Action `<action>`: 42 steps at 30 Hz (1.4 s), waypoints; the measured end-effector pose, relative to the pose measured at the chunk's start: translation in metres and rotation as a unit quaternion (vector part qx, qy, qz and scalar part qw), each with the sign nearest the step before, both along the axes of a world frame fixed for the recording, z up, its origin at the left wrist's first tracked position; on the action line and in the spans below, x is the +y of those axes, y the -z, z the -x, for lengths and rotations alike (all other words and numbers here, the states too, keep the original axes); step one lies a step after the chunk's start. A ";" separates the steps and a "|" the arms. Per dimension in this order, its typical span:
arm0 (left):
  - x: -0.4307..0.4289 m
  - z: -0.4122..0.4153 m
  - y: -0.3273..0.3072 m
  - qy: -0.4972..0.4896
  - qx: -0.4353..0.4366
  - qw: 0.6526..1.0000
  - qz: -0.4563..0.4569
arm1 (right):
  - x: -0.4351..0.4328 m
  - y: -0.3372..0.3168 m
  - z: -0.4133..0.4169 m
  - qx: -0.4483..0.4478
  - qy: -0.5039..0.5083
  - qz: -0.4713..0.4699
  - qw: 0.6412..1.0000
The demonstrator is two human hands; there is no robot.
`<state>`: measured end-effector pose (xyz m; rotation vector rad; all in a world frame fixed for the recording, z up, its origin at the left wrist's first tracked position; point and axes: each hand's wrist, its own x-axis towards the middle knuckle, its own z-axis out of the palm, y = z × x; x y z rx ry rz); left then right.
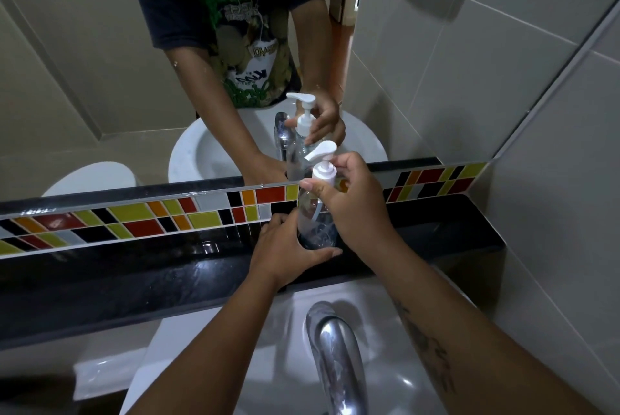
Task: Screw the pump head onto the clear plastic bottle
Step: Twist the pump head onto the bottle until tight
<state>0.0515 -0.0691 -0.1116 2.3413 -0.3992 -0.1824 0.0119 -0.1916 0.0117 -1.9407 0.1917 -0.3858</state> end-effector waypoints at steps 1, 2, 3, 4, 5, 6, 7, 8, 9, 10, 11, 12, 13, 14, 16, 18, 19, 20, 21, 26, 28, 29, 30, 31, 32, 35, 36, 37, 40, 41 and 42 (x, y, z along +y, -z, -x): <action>0.000 0.000 0.000 -0.001 0.000 1.000 0.005 | -0.001 -0.004 0.001 0.007 -0.013 -0.007 1.000; 0.001 0.000 0.000 -0.003 0.003 1.000 0.013 | -0.002 -0.008 0.002 0.018 -0.031 -0.009 0.999; 0.001 0.000 0.000 -0.006 0.004 1.000 0.021 | -0.005 -0.012 0.003 0.031 -0.053 -0.006 0.998; 0.001 0.000 0.000 -0.009 0.005 1.000 0.026 | -0.008 -0.016 0.004 0.044 -0.077 0.000 0.996; 0.001 0.000 0.000 -0.011 0.003 1.000 0.029 | -0.012 -0.018 0.004 0.052 -0.095 0.007 0.994; 0.001 0.000 0.000 -0.012 0.001 0.999 0.029 | -0.015 -0.019 0.004 0.053 -0.104 0.016 0.993; 0.001 -0.001 0.001 -0.013 -0.002 0.999 0.030 | -0.017 -0.019 0.004 0.048 -0.103 0.027 0.993; 0.001 -0.001 0.002 -0.013 -0.005 0.999 0.032 | -0.017 -0.019 0.004 0.041 -0.097 0.037 0.994; 0.001 -0.001 0.002 -0.014 -0.006 0.999 0.035 | -0.016 -0.017 0.003 0.035 -0.092 0.041 0.994; 0.001 -0.002 0.003 -0.015 -0.007 0.999 0.038 | -0.015 -0.015 0.003 0.029 -0.087 0.042 0.995; 0.001 -0.002 0.003 -0.015 -0.009 0.999 0.041 | -0.013 -0.012 0.002 0.022 -0.082 0.040 0.996; 0.001 -0.002 0.004 -0.017 -0.009 0.999 0.042 | -0.012 -0.009 0.002 0.013 -0.073 0.041 0.996; 0.001 -0.002 0.004 -0.018 -0.010 0.999 0.044 | -0.010 -0.005 0.001 0.005 -0.061 0.044 0.997; 0.000 -0.002 0.004 -0.021 -0.011 0.999 0.048 | -0.009 -0.001 0.000 -0.003 -0.048 0.050 0.998; 0.000 -0.003 0.006 -0.022 -0.009 0.998 0.058 | -0.005 0.004 -0.001 -0.019 -0.022 0.061 0.998; 0.001 -0.004 0.008 -0.026 -0.008 0.997 0.070 | -0.001 0.007 -0.001 -0.032 0.001 0.072 0.997; 0.002 -0.004 0.009 -0.026 -0.009 0.997 0.070 | 0.001 0.008 0.000 -0.037 0.010 0.074 0.997; 0.002 -0.004 0.009 -0.025 -0.010 0.998 0.063 | 0.002 0.008 0.000 -0.039 0.015 0.070 0.997; 0.002 -0.004 0.009 -0.023 -0.013 0.998 0.056 | 0.002 0.008 0.001 -0.038 0.015 0.063 0.997; 0.002 -0.001 0.006 -0.024 -0.014 0.999 0.044 | -0.011 -0.010 0.007 0.009 -0.055 0.028 0.998; 0.003 -0.001 0.005 -0.029 -0.011 0.998 0.055 | -0.022 -0.026 0.011 0.017 -0.079 0.018 0.997; 0.003 -0.001 0.004 -0.028 -0.011 0.998 0.061 | -0.028 -0.035 0.012 0.016 -0.080 0.030 0.996; 0.005 0.000 0.003 -0.029 -0.008 0.997 0.067 | -0.033 -0.044 0.011 0.014 -0.081 0.048 0.995; 0.006 0.001 0.001 -0.029 -0.004 0.997 0.074 | -0.037 -0.052 0.009 0.013 -0.086 0.069 0.994; 0.007 0.002 0.000 -0.031 0.004 0.996 0.080 | -0.039 -0.061 0.007 0.012 -0.099 0.093 0.991; 0.010 0.005 -0.001 -0.037 0.010 0.996 0.083 | -0.040 -0.078 -0.004 0.010 -0.142 0.214 0.966; 0.010 0.006 -0.001 -0.037 0.008 0.996 0.080 | -0.040 -0.081 -0.008 0.005 -0.152 0.250 0.956; 0.010 0.007 -0.001 -0.038 0.006 0.996 0.078 | -0.040 -0.084 -0.012 0.000 -0.159 0.276 0.948; 0.010 0.007 -0.003 -0.044 0.005 0.996 0.076 | -0.040 -0.088 -0.021 -0.008 -0.184 0.321 0.929; 0.009 0.007 -0.003 -0.044 0.005 0.996 0.076 | -0.040 -0.090 -0.022 -0.010 -0.194 0.339 0.920; 0.009 0.007 -0.003 -0.045 0.004 0.996 0.076 | -0.041 -0.091 -0.024 -0.012 -0.203 0.355 0.912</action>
